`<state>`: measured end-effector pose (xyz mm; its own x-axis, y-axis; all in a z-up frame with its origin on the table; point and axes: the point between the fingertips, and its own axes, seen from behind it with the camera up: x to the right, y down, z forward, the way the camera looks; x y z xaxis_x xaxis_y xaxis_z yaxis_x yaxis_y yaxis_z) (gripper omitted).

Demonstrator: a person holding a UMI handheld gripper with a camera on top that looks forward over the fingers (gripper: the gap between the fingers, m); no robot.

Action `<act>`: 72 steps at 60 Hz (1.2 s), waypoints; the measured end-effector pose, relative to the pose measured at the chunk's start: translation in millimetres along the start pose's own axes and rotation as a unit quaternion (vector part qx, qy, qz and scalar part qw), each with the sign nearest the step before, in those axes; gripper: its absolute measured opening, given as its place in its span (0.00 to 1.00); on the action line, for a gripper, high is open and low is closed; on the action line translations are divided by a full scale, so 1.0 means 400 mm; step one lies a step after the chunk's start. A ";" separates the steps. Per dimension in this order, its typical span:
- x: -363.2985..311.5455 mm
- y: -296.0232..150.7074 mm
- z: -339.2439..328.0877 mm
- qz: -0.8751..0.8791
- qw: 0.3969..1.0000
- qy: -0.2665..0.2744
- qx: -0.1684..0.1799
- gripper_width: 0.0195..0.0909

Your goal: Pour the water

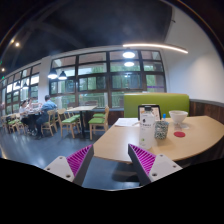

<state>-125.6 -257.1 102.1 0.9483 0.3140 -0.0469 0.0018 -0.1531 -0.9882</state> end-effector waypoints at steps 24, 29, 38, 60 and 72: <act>0.186 -0.015 0.114 -0.047 0.998 0.037 -0.018 0.88; 0.248 -0.041 0.186 -0.059 0.997 0.051 -0.004 0.89; 0.337 -0.069 0.302 -0.052 0.995 0.089 -0.002 0.89; 0.445 -0.083 0.531 -0.036 0.992 0.116 0.020 0.75; 0.444 -0.078 0.550 -0.013 0.988 0.145 0.052 0.51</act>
<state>-27.1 9.8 92.3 0.9994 0.0331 0.0070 0.0085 -0.0476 -0.9988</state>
